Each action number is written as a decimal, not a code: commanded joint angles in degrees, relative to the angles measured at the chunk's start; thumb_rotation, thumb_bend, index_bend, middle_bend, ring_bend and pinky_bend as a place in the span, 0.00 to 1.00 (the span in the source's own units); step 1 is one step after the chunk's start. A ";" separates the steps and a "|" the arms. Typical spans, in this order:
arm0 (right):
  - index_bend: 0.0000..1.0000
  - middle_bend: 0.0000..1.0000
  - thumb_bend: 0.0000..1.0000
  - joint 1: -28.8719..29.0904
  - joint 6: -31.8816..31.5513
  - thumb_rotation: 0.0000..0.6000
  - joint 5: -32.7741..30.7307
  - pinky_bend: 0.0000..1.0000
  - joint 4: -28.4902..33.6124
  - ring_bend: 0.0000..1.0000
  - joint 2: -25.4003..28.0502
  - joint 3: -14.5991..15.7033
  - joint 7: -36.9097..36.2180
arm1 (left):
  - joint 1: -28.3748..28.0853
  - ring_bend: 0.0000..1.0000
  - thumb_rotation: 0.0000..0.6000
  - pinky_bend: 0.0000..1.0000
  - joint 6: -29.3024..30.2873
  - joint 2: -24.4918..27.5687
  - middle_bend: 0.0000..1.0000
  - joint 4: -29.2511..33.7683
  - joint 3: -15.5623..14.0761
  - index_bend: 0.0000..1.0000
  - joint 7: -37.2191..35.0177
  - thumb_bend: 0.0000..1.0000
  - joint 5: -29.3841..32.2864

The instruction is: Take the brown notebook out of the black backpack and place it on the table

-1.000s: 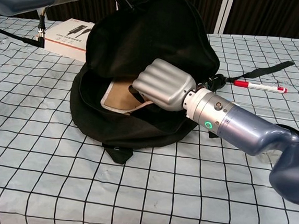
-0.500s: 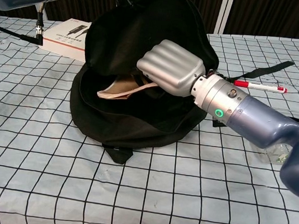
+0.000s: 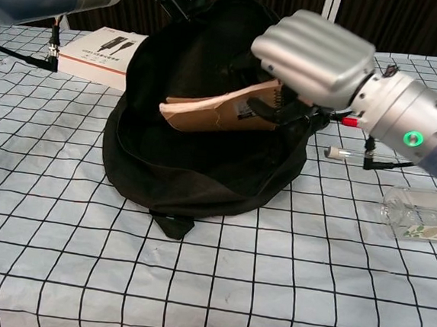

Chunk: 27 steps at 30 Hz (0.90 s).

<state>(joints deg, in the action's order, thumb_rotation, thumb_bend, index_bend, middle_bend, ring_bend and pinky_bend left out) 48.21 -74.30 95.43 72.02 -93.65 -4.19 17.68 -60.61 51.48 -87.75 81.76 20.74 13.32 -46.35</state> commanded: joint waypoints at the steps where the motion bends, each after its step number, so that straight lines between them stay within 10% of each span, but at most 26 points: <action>1: 0.66 0.58 0.53 -3.43 -2.17 1.00 -0.72 0.53 8.68 0.62 7.57 -0.38 0.27 | 0.07 0.54 1.00 0.46 -0.29 -0.56 0.67 -0.94 -0.34 0.68 -0.57 0.35 -0.67; 22: 0.66 0.58 0.53 -9.87 -9.80 1.00 -2.25 0.53 19.34 0.62 25.78 -6.40 -20.21 | -0.79 0.50 1.00 0.44 -1.07 -5.01 0.63 -4.93 -1.55 0.63 0.09 0.33 -1.61; 27: 0.66 0.58 0.53 -12.82 -13.24 1.00 -4.54 0.53 16.32 0.62 28.81 -8.72 -18.94 | -0.64 0.16 1.00 0.22 -8.47 1.44 0.30 2.33 -1.72 0.37 -0.74 0.11 1.98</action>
<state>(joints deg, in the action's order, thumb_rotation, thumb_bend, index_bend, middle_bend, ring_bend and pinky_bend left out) 36.42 -86.51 91.69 89.59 -65.78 -12.10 -1.95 -61.38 47.33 -90.39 79.60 18.97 13.34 -46.89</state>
